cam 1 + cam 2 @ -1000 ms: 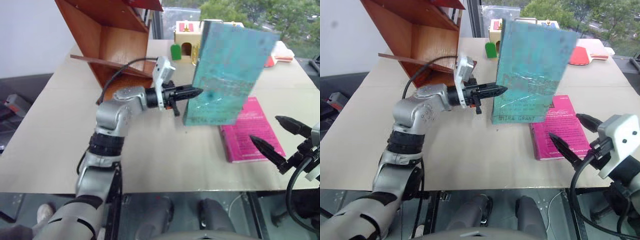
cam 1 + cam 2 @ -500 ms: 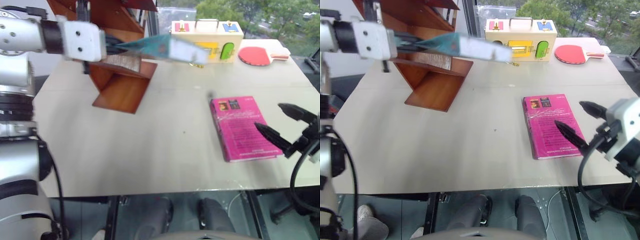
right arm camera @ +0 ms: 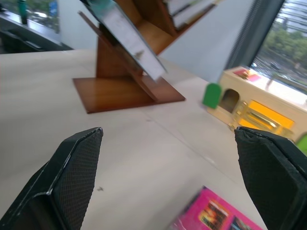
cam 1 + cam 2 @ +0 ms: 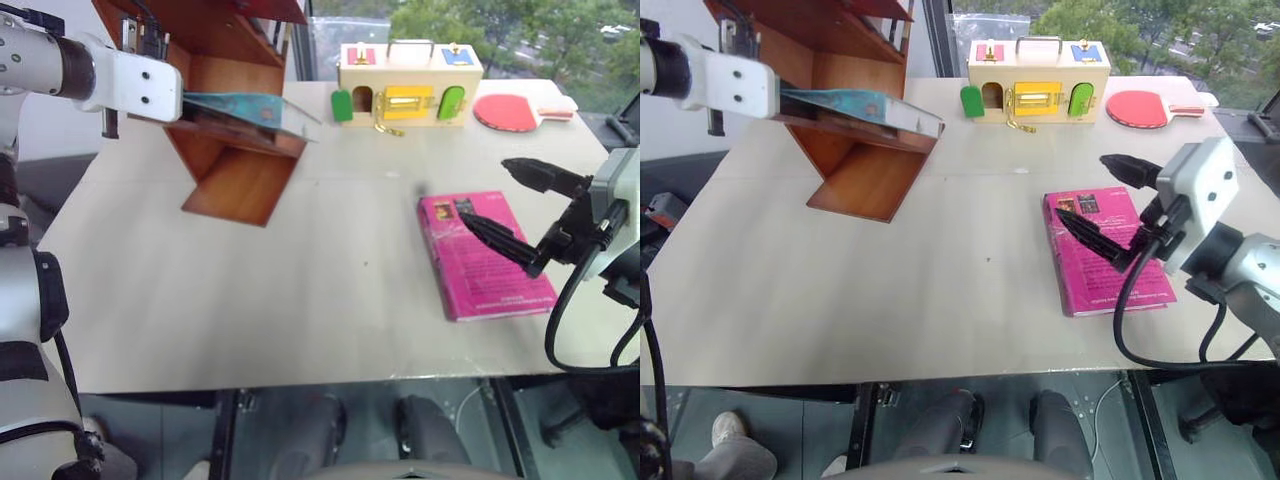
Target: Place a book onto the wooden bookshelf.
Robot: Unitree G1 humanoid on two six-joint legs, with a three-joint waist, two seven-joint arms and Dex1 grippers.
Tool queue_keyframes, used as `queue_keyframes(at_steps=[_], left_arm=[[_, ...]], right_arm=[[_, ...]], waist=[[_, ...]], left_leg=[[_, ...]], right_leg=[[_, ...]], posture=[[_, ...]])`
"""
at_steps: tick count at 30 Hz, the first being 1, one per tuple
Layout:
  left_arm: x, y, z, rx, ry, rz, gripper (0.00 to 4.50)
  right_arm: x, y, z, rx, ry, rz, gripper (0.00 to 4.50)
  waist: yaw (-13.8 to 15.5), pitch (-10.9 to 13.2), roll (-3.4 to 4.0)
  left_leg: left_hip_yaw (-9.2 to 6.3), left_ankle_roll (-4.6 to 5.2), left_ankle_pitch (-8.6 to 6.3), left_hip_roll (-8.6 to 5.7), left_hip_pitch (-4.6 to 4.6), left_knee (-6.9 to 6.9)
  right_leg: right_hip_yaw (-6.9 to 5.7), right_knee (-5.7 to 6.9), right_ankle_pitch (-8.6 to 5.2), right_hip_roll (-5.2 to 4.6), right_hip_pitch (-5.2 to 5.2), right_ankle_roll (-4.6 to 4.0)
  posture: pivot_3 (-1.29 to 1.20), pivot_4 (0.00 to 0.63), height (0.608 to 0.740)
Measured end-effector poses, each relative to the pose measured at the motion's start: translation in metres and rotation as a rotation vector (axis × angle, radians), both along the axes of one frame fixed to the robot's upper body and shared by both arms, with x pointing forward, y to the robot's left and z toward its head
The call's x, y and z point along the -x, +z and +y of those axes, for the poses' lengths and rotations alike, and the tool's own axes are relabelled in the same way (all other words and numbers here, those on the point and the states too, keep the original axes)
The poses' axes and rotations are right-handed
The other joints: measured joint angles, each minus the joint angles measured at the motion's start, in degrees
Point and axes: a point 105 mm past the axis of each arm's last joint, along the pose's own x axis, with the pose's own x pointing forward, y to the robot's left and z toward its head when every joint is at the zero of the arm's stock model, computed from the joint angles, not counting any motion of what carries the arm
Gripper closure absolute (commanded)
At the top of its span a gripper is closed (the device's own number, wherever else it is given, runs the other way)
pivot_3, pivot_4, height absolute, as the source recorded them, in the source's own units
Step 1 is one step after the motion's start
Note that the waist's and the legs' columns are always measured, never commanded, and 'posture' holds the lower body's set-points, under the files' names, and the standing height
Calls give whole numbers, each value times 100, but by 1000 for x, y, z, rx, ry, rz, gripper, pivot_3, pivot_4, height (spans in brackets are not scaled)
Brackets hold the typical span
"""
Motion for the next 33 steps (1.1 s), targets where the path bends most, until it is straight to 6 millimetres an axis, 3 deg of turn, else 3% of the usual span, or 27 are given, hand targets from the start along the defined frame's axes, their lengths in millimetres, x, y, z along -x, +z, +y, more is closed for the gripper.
queue_keyframes(at_steps=[3,6,7,12,15,20,22,27,30,33], left_arm=[[-2,-8,3,22,13,29,1795],[2,-5,-1,62,-23,31,221],[4,-7,-2,72,-39,46,100],[28,-18,-18,204,-171,138,100],[58,-14,-25,368,-211,203,100],[113,7,-78,765,-399,375,100],[135,3,-100,882,-463,483,100],[143,-34,-139,1099,-523,672,100],[125,-74,-163,1280,-442,702,100],[115,-102,-174,1381,-376,711,100]], right_arm=[[1,-2,4,12,23,4,0],[1,0,8,15,44,-9,0],[0,0,8,18,48,-15,0],[-6,-3,7,28,67,-9,0],[-11,4,5,8,79,-26,0],[-13,18,7,-12,121,-60,0],[-12,20,7,-20,134,-58,0],[-13,12,3,-20,109,-25,0],[-10,-8,-3,-56,48,38,0],[-2,-17,-4,-100,15,51,0]], waist=[[-30,8,-14],[-31,10,-17],[-32,10,-17],[-66,17,-23],[-150,22,-22],[-166,28,-18],[-147,29,-4],[-47,30,3],[25,23,7],[72,22,9]], left_leg=[[0,0,0,-1,-14,4],[5,-9,5,-6,-26,5],[6,-10,6,-6,-27,4],[13,-13,7,-2,-48,4],[17,-13,7,2,-54,0],[14,-1,-1,2,-50,1],[17,-2,-1,3,-16,-9],[15,3,-5,6,0,-7],[18,-15,6,2,-8,-8],[26,-18,7,0,-11,-8]], right_leg=[[0,-4,1,2,-8,0],[7,-14,1,-3,-17,-1],[8,-16,0,-4,-18,-1],[20,-13,1,-5,-45,-2],[25,-11,0,-24,-56,-2],[20,-16,0,-24,-50,-2],[23,-17,0,-26,-28,-2],[21,-11,0,-28,-7,-3],[24,-21,3,-31,-7,-4],[37,-23,2,-30,-15,-4]], posture=[[0,150,740],[0,150,740],[0,150,740],[0,150,740],[0,150,740],[0,150,740],[0,150,740],[0,150,740],[0,150,740],[0,150,740]])
